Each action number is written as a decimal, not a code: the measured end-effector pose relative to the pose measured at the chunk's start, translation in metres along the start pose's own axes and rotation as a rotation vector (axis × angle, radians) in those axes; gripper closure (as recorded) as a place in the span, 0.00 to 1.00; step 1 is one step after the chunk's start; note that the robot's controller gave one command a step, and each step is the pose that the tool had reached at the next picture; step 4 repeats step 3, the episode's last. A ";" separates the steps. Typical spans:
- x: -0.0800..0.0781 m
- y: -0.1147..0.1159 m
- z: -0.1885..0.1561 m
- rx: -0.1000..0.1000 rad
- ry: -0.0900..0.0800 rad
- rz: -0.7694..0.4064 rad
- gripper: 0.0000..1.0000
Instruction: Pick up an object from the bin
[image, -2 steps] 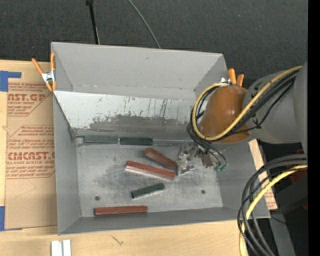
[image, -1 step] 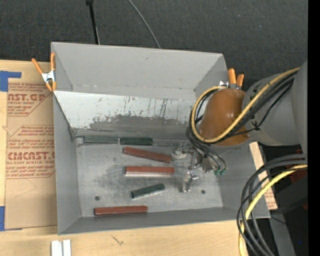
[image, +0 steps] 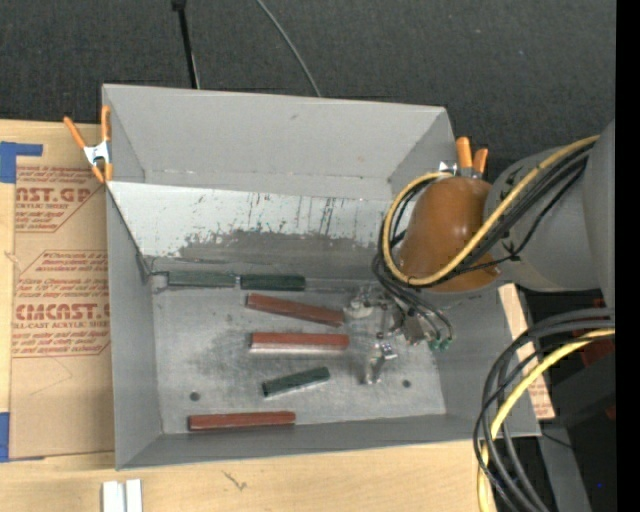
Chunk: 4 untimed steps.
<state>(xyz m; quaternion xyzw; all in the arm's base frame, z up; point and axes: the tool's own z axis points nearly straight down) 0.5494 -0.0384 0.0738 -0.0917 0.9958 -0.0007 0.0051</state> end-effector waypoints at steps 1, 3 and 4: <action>0.000 0.063 -0.004 -0.002 0.004 -0.107 1.00; 0.018 0.056 -0.171 -0.003 0.005 -0.178 1.00; 0.018 0.056 -0.171 -0.003 0.005 -0.178 1.00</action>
Offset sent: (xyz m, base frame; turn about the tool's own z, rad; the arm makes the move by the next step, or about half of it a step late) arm 0.0000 0.0000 0.0000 0.0000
